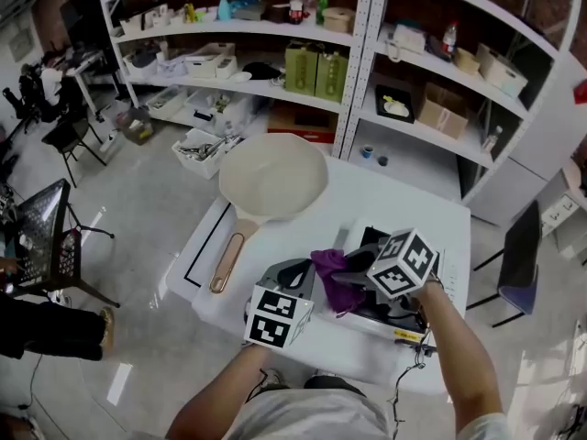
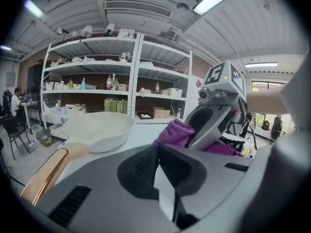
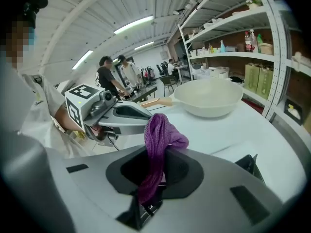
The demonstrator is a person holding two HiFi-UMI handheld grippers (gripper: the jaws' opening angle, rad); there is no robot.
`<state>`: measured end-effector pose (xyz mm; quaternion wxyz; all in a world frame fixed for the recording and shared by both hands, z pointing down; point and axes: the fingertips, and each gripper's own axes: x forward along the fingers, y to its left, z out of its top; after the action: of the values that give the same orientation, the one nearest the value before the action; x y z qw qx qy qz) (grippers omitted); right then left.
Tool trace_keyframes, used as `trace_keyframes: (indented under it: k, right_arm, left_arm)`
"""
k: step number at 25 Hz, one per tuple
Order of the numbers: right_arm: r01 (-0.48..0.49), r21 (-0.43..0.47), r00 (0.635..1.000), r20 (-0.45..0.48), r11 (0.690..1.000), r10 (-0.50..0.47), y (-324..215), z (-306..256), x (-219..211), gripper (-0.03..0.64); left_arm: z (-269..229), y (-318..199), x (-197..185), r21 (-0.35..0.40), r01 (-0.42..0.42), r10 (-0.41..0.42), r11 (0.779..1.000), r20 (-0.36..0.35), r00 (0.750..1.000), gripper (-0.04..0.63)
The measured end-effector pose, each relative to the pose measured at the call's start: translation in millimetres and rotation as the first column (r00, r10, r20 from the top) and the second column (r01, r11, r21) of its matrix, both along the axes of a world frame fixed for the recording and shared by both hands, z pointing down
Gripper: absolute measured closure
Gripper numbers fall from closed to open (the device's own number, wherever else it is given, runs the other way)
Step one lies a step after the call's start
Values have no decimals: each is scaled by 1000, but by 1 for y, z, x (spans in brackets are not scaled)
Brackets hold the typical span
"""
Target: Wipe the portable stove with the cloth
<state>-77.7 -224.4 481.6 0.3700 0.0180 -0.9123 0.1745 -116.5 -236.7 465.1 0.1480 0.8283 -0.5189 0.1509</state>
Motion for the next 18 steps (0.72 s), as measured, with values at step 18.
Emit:
trace_keyframes:
  k: [18]
  right_arm:
    - [-69,-3,997,33,998,69,-21,-2,-11,552]
  left_arm:
    - [0,-4,-8,-7,28,-28,1000,15,999,591]
